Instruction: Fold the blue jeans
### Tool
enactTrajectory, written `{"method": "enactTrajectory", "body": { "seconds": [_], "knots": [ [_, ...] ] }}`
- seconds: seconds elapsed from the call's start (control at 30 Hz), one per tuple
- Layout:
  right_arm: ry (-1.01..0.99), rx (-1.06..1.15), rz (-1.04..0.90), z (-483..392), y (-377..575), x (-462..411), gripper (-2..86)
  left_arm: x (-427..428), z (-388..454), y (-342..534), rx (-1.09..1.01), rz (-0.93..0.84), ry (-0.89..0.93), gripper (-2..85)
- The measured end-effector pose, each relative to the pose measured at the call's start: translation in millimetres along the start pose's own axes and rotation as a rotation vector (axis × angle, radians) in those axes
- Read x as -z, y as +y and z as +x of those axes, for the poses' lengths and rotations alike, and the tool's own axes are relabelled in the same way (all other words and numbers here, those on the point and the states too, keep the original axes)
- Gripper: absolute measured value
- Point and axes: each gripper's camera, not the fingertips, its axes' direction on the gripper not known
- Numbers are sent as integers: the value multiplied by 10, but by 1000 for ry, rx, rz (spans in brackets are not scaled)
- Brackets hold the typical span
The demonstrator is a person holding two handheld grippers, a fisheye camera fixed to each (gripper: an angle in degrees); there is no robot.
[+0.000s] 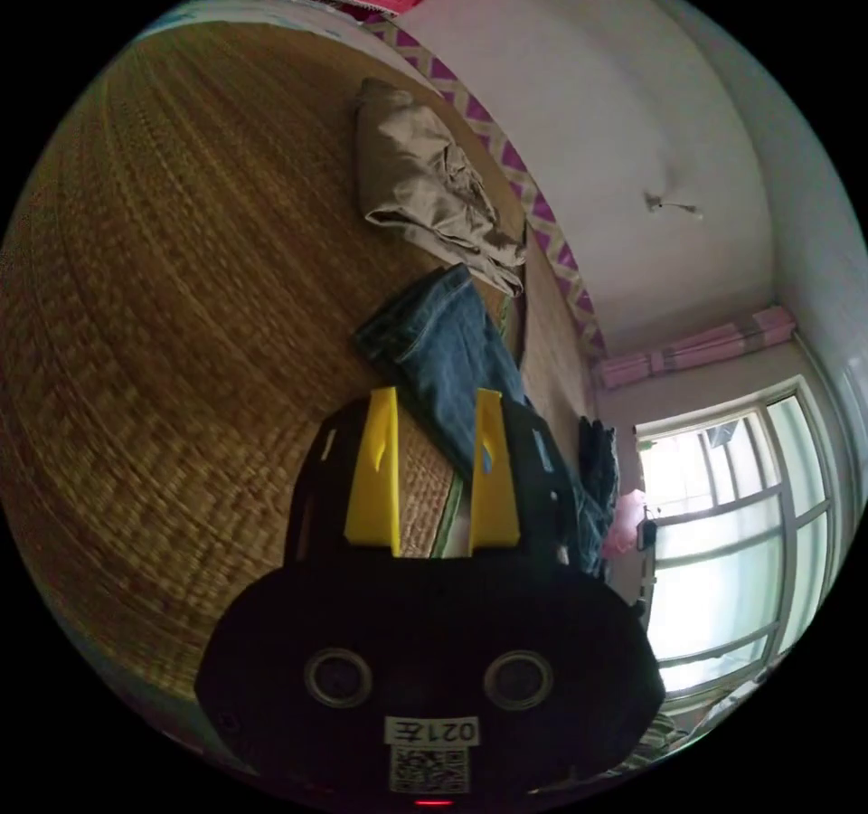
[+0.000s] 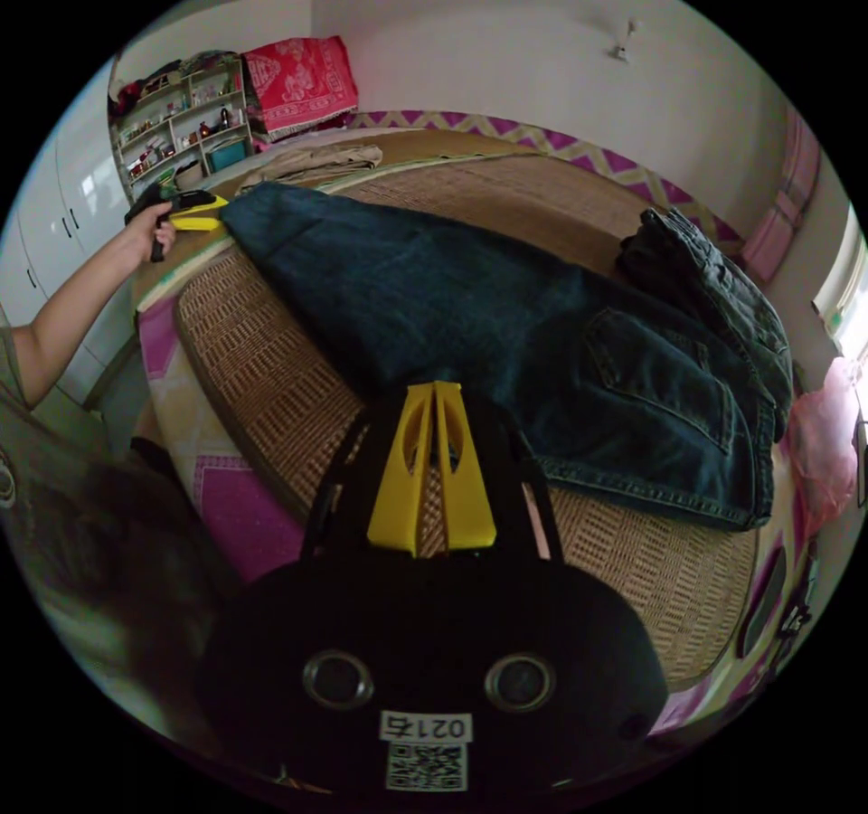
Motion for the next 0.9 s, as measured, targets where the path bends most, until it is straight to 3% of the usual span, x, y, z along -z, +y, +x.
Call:
{"method": "enactTrajectory", "body": {
  "seconds": [0.13,0.3,0.4,0.6,0.77,0.9],
  "knots": [
    [-25,-16,2,98,79,48,-6,-247,-8,109,29,41,-14,73],
    [-72,-54,37,305,230,172,-8,-321,-38,401,86,89,149,2],
    [-162,-152,151,621,489,443,-9,-163,563,671,-77,132,145,-7],
    [-186,-341,267,1205,1209,981,-6,-283,2673,1949,-646,177,75,-9],
    [-195,-448,304,1487,1836,1223,-6,-1628,3970,3422,-916,-32,107,-8],
    [-220,-509,327,1640,2192,1325,-6,-2990,4108,4265,-933,-278,37,-7]
  ]
}}
